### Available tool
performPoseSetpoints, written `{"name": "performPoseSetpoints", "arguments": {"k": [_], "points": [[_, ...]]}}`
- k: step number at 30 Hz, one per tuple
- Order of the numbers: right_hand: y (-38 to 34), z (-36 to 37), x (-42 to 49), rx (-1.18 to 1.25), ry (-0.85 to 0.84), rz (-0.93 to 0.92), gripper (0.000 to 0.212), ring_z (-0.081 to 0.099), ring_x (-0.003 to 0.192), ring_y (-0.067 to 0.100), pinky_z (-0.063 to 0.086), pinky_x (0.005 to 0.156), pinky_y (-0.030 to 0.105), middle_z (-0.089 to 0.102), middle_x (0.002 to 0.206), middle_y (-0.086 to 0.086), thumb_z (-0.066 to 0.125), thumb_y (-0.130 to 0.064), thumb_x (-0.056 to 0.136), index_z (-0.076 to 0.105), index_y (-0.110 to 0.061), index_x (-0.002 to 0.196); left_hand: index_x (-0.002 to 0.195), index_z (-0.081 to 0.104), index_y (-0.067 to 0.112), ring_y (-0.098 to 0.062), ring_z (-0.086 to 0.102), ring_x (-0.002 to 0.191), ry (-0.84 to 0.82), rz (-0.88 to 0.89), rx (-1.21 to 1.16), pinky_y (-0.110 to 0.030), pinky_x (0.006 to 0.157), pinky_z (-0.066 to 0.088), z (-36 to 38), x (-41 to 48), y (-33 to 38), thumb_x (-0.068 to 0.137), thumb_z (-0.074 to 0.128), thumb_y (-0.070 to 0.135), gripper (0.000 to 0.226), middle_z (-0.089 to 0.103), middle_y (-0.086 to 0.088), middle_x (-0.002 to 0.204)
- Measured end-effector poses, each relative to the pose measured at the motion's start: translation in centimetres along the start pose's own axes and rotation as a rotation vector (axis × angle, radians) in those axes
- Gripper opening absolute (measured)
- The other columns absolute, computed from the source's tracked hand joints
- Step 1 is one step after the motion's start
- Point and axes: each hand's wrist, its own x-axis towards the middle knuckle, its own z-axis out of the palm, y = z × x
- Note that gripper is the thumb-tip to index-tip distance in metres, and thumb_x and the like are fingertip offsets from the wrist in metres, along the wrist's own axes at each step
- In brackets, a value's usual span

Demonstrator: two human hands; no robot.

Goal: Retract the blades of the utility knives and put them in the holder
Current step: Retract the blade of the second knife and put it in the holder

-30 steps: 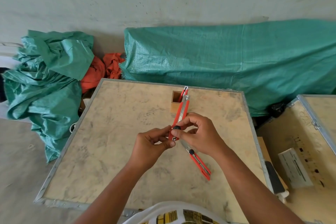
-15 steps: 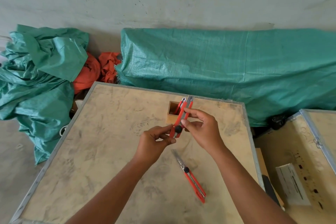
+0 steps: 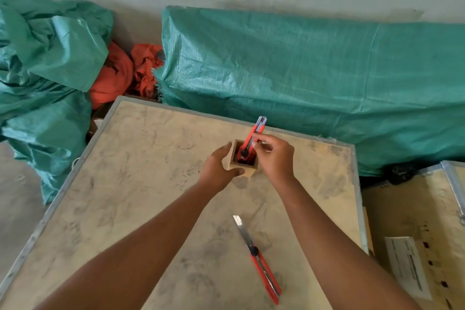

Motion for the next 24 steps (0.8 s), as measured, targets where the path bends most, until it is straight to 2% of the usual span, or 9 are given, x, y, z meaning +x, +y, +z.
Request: {"name": "performPoseSetpoints", "arguments": {"k": [2, 4, 7, 10, 14, 18, 22, 24], "points": [[1.3, 2.0, 0.1, -0.064, -0.036, -0.007, 0.024, 0.076, 0.087, 0.015, 0.051, 0.08, 0.004, 0.081, 0.103, 0.005, 0.075, -0.007, 0.089, 0.08, -0.014, 0.111, 0.148, 0.037, 0.02, -0.022, 0.048, 0.134, -0.052, -0.078, 0.069, -0.037, 0.107, 0.044, 0.9, 1.3, -1.0, 0.077, 0.082, 0.018, 0.084, 0.049, -0.002, 0.147], [2.1, 3.3, 0.0, -0.094, -0.083, -0.005, 0.024, 0.077, 0.092, 0.02, 0.059, 0.087, 0.021, 0.081, 0.105, 0.006, 0.074, -0.006, 0.09, 0.08, -0.013, 0.112, 0.146, 0.039, 0.015, -0.021, 0.051, 0.13, -0.06, -0.095, 0.093, -0.03, 0.1, 0.043, 1.5, 1.9, -1.5, 0.082, 0.077, 0.017, 0.075, 0.052, -0.004, 0.145], [2.2, 3.8, 0.1, -0.126, -0.119, 0.004, 0.025, 0.077, 0.099, 0.024, 0.06, 0.095, 0.033, 0.08, 0.11, 0.009, 0.072, -0.003, 0.091, 0.08, -0.011, 0.113, 0.137, 0.052, 0.012, -0.016, 0.057, 0.112, -0.012, -0.065, 0.083, -0.022, 0.087, 0.037, 1.9, 1.8, -1.2, 0.086, 0.071, 0.01, 0.055, 0.062, -0.005, 0.131], [2.4, 4.0, 0.1, -0.149, -0.116, -0.001, 0.027, 0.076, 0.101, 0.025, 0.057, 0.097, 0.03, 0.08, 0.111, 0.01, 0.071, -0.001, 0.09, 0.079, -0.011, 0.114, 0.133, 0.057, 0.012, -0.015, 0.058, 0.103, 0.016, -0.049, 0.057, -0.024, 0.084, 0.039, 1.9, 1.6, -1.2, 0.087, 0.067, 0.005, 0.047, 0.065, -0.007, 0.126], [2.3, 3.9, 0.5, -0.132, -0.086, -0.001, 0.028, 0.076, 0.103, 0.024, 0.057, 0.1, 0.031, 0.079, 0.114, 0.011, 0.07, 0.0, 0.091, 0.078, -0.009, 0.116, 0.134, 0.055, 0.011, -0.018, 0.061, 0.111, 0.009, -0.031, 0.073, -0.023, 0.084, 0.039, 1.8, 2.0, -1.3, 0.087, 0.067, 0.006, 0.048, 0.064, -0.006, 0.129], [2.1, 3.0, -0.2, -0.092, -0.062, -0.047, 0.03, 0.077, 0.098, 0.024, 0.061, 0.094, 0.036, 0.079, 0.111, 0.011, 0.072, 0.002, 0.088, 0.078, -0.007, 0.115, 0.139, 0.05, 0.013, -0.018, 0.062, 0.114, 0.0, -0.038, 0.065, -0.027, 0.089, 0.046, 1.7, 2.0, -1.4, 0.088, 0.068, 0.012, 0.054, 0.061, -0.005, 0.135], [2.5, 1.0, -2.5, -0.064, -0.045, -0.066, 0.028, 0.077, 0.091, 0.025, 0.058, 0.089, 0.026, 0.079, 0.108, 0.013, 0.074, 0.005, 0.086, 0.079, -0.006, 0.111, 0.139, 0.051, 0.017, -0.021, 0.062, 0.116, 0.017, -0.007, 0.041, -0.036, 0.093, 0.052, 1.5, 0.9, -0.6, 0.089, 0.067, 0.017, 0.052, 0.062, -0.004, 0.135], [3.1, -0.1, -4.2, -0.063, -0.052, -0.072, 0.027, 0.077, 0.087, 0.025, 0.055, 0.084, 0.016, 0.08, 0.105, 0.013, 0.075, 0.006, 0.085, 0.079, -0.005, 0.109, 0.137, 0.054, 0.02, -0.021, 0.063, 0.116, 0.026, 0.015, 0.02, -0.037, 0.093, 0.053, 1.4, -0.1, -0.4, 0.089, 0.067, 0.018, 0.049, 0.063, -0.002, 0.132]]}}
